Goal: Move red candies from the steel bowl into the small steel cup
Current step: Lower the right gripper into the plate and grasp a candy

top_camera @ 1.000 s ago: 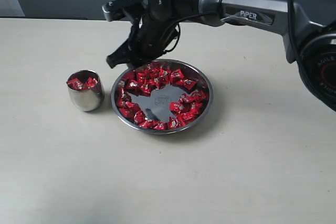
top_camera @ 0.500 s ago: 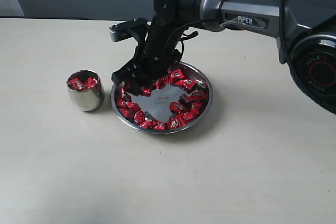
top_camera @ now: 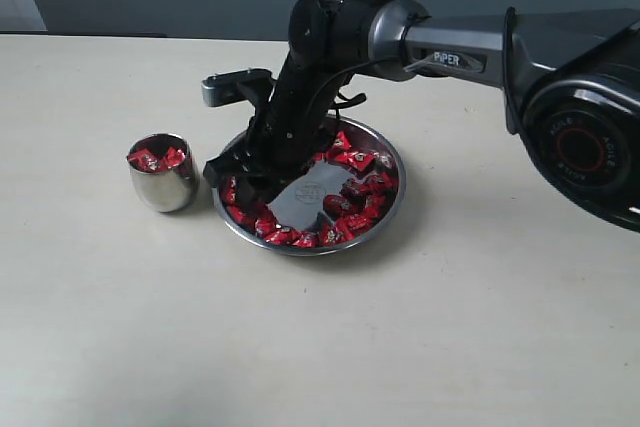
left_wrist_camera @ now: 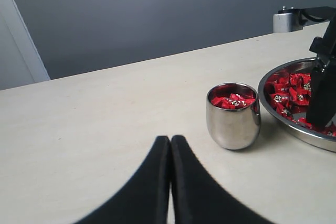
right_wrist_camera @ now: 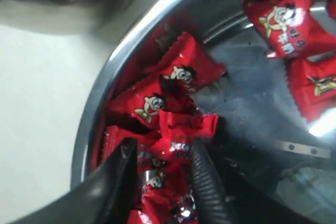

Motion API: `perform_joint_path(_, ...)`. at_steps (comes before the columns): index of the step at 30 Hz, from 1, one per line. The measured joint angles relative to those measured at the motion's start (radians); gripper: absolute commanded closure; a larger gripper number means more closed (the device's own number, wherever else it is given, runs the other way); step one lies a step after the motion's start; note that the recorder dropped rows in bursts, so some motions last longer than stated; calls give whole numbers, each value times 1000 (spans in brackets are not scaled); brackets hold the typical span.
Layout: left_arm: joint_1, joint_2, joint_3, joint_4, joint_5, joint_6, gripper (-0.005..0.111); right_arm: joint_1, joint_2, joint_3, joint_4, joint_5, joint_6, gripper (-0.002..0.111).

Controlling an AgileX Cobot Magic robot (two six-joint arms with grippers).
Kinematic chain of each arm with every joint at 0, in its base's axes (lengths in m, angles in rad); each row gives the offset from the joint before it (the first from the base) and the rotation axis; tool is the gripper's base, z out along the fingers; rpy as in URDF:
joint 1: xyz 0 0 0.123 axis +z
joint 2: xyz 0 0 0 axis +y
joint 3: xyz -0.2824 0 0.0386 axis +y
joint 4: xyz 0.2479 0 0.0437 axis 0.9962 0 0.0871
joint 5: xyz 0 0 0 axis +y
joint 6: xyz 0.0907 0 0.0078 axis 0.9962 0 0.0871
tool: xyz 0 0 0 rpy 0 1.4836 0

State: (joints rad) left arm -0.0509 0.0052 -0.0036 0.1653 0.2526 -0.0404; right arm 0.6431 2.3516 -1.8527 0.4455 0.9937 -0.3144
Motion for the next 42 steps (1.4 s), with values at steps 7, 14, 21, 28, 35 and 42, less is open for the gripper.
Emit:
perform_joint_path(7, 0, 0, 0, 0, 0, 0, 106, 0, 15, 0, 11, 0, -4, 73)
perform_joint_path(14, 0, 0, 0, 0, 0, 0, 106, 0, 33, 0, 11, -2, -4, 81)
perform_joint_path(21, 0, 0, 0, 0, 0, 0, 106, 0, 40, 0, 20, -2, -6, 107)
perform_joint_path(28, 0, 0, 0, 0, 0, 0, 106, 0, 40, 0, 14, -8, -6, 107)
perform_joint_path(35, 0, 0, 0, 0, 0, 0, 106, 0, -1, 2, -10, -54, -8, 107)
perform_joint_path(42, 0, 0, 0, 0, 0, 0, 106, 0, -77, 2, -7, -125, -8, 107)
